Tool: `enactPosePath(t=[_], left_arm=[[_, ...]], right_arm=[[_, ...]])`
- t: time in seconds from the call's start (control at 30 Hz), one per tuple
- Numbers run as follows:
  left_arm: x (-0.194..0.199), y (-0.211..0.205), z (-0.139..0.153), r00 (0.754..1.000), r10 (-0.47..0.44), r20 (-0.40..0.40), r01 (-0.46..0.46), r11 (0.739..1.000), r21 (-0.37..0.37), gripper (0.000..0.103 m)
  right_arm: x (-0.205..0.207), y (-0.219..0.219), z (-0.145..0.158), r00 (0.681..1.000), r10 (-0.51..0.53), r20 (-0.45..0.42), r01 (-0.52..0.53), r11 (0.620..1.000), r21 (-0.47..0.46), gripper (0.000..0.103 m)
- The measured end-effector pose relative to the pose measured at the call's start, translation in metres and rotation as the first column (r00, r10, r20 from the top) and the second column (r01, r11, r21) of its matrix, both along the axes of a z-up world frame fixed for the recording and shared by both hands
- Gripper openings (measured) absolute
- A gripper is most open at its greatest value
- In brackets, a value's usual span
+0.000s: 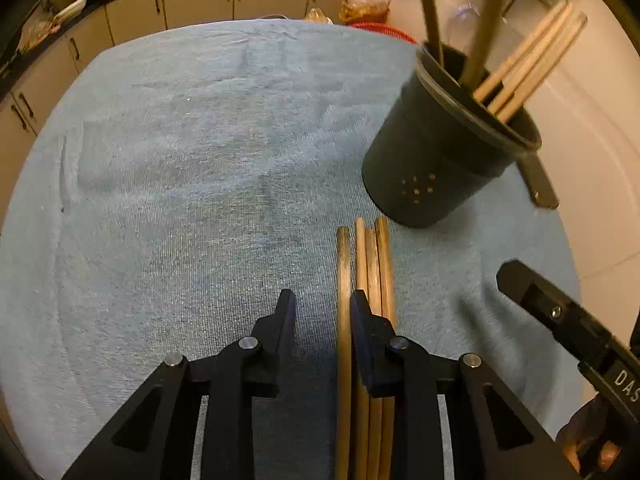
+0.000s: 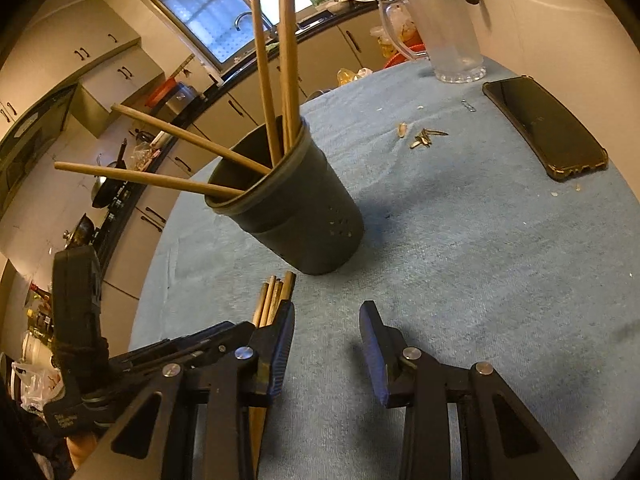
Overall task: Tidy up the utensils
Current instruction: 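Lower both open tools to the chopsticks on the cloth and grasp one each, then lift both held chopsticks and carry them above the dark grey cup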
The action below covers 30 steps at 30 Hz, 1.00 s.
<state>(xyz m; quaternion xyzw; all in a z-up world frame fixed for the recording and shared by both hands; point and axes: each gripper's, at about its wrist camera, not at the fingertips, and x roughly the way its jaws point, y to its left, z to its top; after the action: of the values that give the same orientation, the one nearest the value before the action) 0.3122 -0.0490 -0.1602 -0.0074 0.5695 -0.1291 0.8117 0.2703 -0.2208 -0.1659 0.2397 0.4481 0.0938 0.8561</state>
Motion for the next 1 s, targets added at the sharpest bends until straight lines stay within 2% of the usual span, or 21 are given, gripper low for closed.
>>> enactPosePath(t=[0.13,0.17,0.2,0.23,0.33,0.53,0.57,0.63,0.7,0.9,1.0], left_arm=[[0.008,-0.01,0.0,1.0,-0.021,-0.015,0.022,0.999,0.041,0.028],[0.01,-0.011,0.0,1.0,-0.02,-0.013,0.021,0.999,0.046,0.025],[0.012,-0.014,-0.001,1.0,-0.022,-0.006,0.022,0.997,0.072,0.012],[0.013,-0.015,-0.001,1.0,-0.023,0.002,0.022,0.994,0.108,0.008],[0.014,-0.003,-0.002,1.0,-0.008,-0.007,0.008,0.998,0.061,0.007],[-0.001,0.042,-0.003,0.993,0.113,-0.021,-0.114,0.992,-0.045,0.007],[-0.003,0.046,-0.004,0.992,0.122,-0.02,-0.123,0.991,-0.058,0.007],[-0.01,0.052,-0.005,0.99,0.141,-0.015,-0.142,0.985,-0.094,0.007],[-0.016,0.053,-0.008,0.991,0.135,0.008,-0.133,0.985,-0.109,0.007],[-0.019,0.065,-0.011,0.989,0.148,0.007,-0.146,0.981,-0.126,0.007],[-0.031,0.068,-0.01,0.99,0.139,0.022,-0.135,0.984,-0.115,0.008]], right_arm=[[0.002,0.0,0.001,1.0,-0.006,0.0,0.006,1.0,0.002,0.038],[0.002,0.001,0.002,1.0,-0.008,0.0,0.008,1.0,0.002,0.038],[0.002,0.001,0.003,1.0,-0.008,-0.002,0.008,1.0,0.001,0.038],[0.002,0.001,0.004,1.0,-0.008,-0.005,0.008,1.0,-0.002,0.038],[0.008,0.01,0.002,0.999,0.036,-0.038,-0.036,0.999,-0.025,0.038],[0.027,0.044,-0.01,0.987,0.122,-0.106,-0.129,0.989,-0.066,0.035],[0.031,0.055,-0.01,0.984,0.141,-0.105,-0.152,0.982,-0.108,0.026],[0.034,0.069,-0.009,0.984,0.148,-0.103,-0.166,0.967,-0.192,0.023],[0.04,0.076,-0.013,0.983,0.13,-0.131,-0.158,0.96,-0.232,0.02],[0.048,0.09,-0.016,0.982,0.11,-0.155,-0.147,0.956,-0.253,0.02],[0.049,0.098,-0.018,0.982,0.109,-0.154,-0.153,0.936,-0.316,0.017]])
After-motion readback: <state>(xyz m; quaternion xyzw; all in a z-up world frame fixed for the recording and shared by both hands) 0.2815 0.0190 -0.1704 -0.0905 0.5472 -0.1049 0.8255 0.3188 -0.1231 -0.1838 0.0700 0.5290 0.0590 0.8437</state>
